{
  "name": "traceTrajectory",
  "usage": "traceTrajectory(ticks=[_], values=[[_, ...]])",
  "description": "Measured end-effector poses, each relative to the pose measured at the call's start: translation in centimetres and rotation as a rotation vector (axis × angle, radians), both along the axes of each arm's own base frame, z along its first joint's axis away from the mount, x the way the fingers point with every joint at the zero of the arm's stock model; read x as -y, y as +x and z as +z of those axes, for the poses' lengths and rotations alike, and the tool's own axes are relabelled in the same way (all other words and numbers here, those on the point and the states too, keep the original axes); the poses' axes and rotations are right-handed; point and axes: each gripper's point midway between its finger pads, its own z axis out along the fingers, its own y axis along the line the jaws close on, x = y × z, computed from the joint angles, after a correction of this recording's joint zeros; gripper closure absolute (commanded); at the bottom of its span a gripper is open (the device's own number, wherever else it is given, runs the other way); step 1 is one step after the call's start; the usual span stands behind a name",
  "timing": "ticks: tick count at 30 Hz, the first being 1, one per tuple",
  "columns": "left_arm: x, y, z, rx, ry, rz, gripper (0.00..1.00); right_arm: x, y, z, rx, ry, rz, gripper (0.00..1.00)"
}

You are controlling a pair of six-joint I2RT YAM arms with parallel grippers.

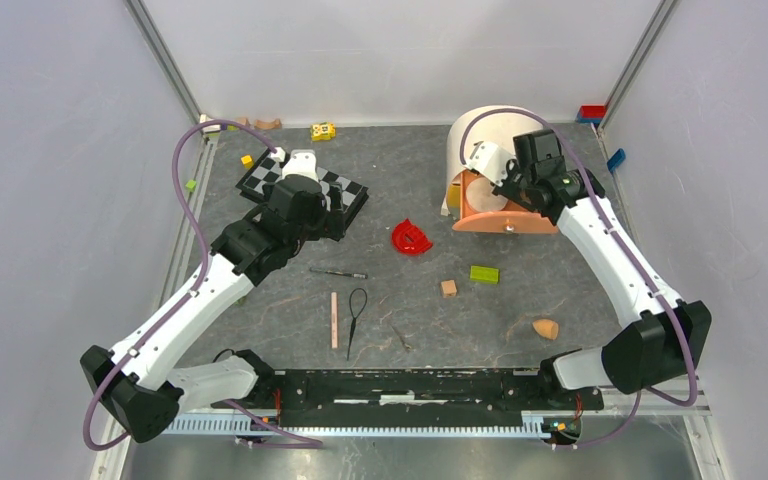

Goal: Organize the makeup
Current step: Place the makeup brush in the drawer, then pick up the makeup tool from the corner of the board.

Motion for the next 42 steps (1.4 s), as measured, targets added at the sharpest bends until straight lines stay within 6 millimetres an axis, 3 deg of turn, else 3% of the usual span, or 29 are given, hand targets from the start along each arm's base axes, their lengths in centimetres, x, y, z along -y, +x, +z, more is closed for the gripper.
traceTrajectory(ticks=[14,19,24,35,42], values=[[-0.1,0.1,-0.3,-0.005,0.004,0.003,0.0,-0.7,1.4,0.9,0.066,0.031,-0.003,0.83],[-0.1,0.1,-0.3,-0.004,0.003,0.004,0.0,-0.9,1.7,0.7,0.07,0.045,-0.006,0.68],[-0.1,0.1,-0.2,-0.003,0.002,0.004,0.0,-1.1,1.8,0.8,0.073,0.056,-0.005,0.59],[-0.1,0.1,-0.2,-0.003,0.002,0.004,0.0,-1.3,1.7,0.9,0.076,0.078,-0.008,0.58],[0.0,0.0,-0.4,-0.012,0.003,-0.001,0.0,-1.4,0.7,3.2,0.138,0.143,-0.035,0.58]])
